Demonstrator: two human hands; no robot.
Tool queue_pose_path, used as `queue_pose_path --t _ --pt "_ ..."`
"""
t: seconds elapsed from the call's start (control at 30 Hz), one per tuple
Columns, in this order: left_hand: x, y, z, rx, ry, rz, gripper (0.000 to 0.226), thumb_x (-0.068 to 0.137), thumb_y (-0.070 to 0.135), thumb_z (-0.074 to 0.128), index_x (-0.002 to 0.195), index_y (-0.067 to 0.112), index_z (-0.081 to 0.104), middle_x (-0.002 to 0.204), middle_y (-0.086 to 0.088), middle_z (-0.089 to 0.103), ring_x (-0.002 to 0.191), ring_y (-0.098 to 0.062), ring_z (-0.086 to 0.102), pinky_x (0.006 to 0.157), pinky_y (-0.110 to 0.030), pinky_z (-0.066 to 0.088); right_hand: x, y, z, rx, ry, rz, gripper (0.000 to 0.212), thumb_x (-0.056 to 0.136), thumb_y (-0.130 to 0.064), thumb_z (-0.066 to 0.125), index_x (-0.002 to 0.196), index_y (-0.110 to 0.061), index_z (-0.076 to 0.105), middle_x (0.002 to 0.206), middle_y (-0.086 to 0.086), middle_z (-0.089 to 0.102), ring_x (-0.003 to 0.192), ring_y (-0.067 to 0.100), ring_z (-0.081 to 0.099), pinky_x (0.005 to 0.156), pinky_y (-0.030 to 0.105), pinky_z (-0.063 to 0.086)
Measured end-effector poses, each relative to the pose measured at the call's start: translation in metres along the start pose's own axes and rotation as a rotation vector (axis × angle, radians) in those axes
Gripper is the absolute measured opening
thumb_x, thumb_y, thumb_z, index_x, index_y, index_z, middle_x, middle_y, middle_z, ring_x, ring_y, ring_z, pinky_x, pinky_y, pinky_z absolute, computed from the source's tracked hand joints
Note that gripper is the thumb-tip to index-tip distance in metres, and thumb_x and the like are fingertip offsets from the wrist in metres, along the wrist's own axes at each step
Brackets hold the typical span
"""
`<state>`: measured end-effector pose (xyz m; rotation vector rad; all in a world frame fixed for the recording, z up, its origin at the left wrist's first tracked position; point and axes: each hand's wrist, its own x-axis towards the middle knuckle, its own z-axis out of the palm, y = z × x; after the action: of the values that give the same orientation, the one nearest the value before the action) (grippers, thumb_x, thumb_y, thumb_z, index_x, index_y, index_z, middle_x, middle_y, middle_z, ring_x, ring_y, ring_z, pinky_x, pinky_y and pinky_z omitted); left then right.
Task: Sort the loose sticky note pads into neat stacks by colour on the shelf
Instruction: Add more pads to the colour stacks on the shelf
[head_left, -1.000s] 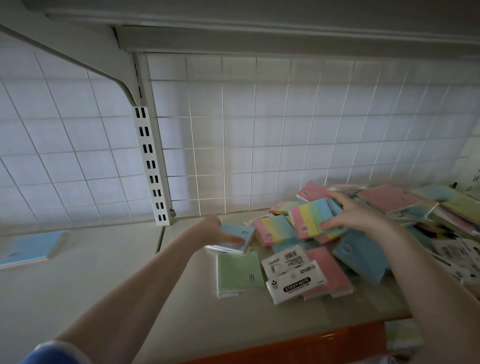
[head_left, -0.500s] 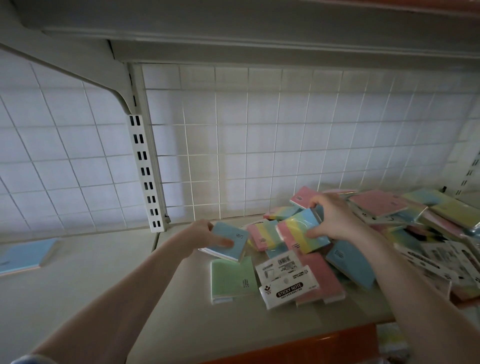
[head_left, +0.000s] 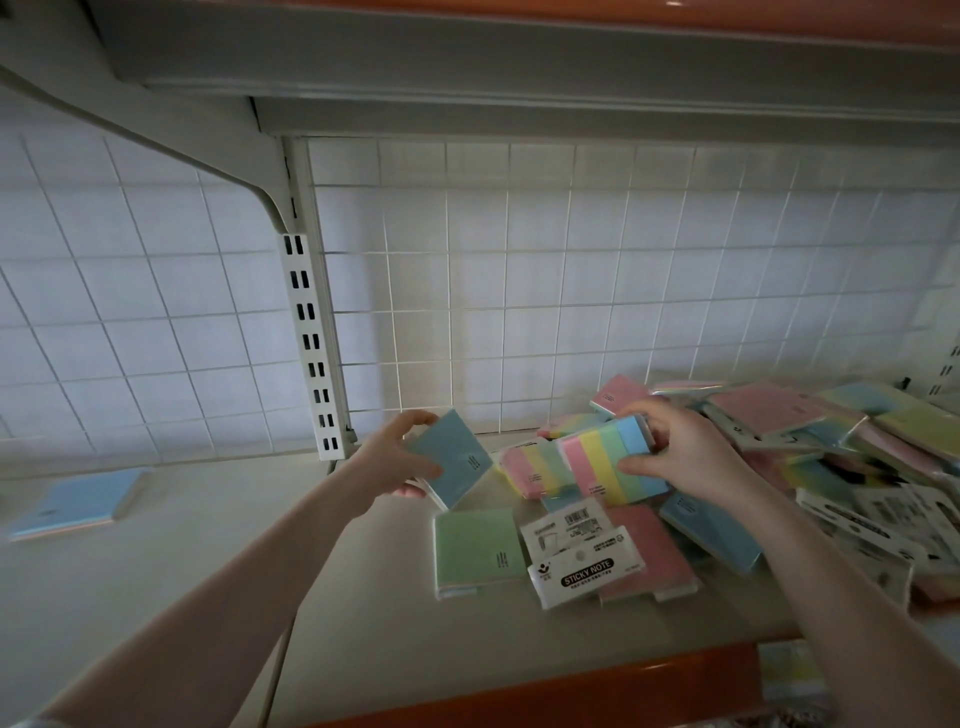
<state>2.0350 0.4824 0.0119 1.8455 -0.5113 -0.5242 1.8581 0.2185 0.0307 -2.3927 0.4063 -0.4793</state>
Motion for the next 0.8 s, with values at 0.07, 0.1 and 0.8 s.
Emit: queue_pose_path --t 0.07,0.1,0.8 --pt "-0.002 -0.002 0.000 -0.025 -0.003 0.012 0.063 0.075 -0.014 0.064 0.122 0.025 0.051 0.099 -0.012 0.058 0.075 -0.024 0.061 0.059 -0.026 0.057 -0.001 0.001 0.000 0.001 0.004 -0.002 0.049 0.070 -0.013 0.081 0.108 -0.030 0.056 0.104 -0.004 0.067 0.097 0.015 0.063 0.076 0.039 0.056" --pt "-0.003 -0.003 0.001 -0.021 0.017 0.021 0.064 0.074 -0.015 0.065 0.123 0.025 0.050 0.095 -0.011 0.058 0.072 -0.022 0.060 0.059 -0.025 0.056 -0.002 0.002 0.001 0.003 0.008 -0.003 0.048 0.070 -0.013 0.081 0.107 -0.031 0.055 0.105 -0.003 0.067 0.098 0.015 0.063 0.076 0.040 0.056" --pt "-0.022 -0.015 0.025 -0.034 0.264 0.095 0.012 0.086 0.002 0.062 0.095 0.008 0.066 0.087 -0.010 0.067 0.072 -0.016 0.058 0.059 -0.017 0.046 -0.010 -0.001 0.007 0.105 0.053 -0.056 0.029 0.088 -0.019 0.064 0.116 -0.022 0.059 0.105 -0.008 0.062 0.098 0.012 0.059 0.081 0.036 0.052"
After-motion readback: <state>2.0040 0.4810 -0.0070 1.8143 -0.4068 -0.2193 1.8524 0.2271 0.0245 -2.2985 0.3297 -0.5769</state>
